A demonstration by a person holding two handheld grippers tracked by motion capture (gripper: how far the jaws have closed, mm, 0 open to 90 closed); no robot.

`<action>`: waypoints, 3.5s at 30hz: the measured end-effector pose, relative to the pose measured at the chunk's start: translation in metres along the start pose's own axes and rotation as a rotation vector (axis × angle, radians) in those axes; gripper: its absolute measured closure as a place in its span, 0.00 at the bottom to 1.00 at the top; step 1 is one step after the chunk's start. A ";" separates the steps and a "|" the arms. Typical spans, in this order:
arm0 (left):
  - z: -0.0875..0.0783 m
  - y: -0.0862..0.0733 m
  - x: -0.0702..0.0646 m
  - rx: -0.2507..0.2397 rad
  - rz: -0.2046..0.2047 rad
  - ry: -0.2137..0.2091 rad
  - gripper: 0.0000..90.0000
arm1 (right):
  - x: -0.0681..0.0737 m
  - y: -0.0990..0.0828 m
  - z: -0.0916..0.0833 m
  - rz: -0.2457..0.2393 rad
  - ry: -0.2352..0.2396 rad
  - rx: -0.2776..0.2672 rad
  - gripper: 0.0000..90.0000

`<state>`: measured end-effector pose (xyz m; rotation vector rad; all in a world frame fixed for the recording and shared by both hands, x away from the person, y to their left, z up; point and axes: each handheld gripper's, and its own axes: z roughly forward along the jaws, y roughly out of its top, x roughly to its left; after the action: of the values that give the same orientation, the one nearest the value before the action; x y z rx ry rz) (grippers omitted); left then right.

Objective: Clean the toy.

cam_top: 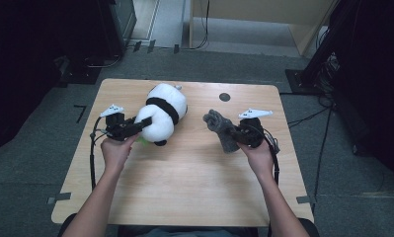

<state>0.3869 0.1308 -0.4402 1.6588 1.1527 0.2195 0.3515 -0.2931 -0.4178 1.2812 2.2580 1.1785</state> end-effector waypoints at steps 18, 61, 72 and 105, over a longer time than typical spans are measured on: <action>-0.012 0.002 0.041 -0.008 -0.019 0.061 0.60 | -0.050 -0.019 0.000 0.103 -0.092 0.017 0.86; -0.021 0.012 0.053 0.078 0.082 0.155 0.20 | -0.083 -0.036 0.026 0.123 -0.133 0.032 0.46; -0.023 0.018 0.034 0.114 0.131 0.137 0.09 | -0.076 -0.034 0.017 0.115 -0.115 0.015 0.46; 0.016 -0.003 -0.054 0.159 0.294 -0.064 0.10 | 0.003 -0.036 0.007 0.020 -0.016 0.002 0.46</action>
<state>0.3672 0.0787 -0.4292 1.9608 0.8944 0.2639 0.3327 -0.2967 -0.4492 1.3122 2.2408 1.1694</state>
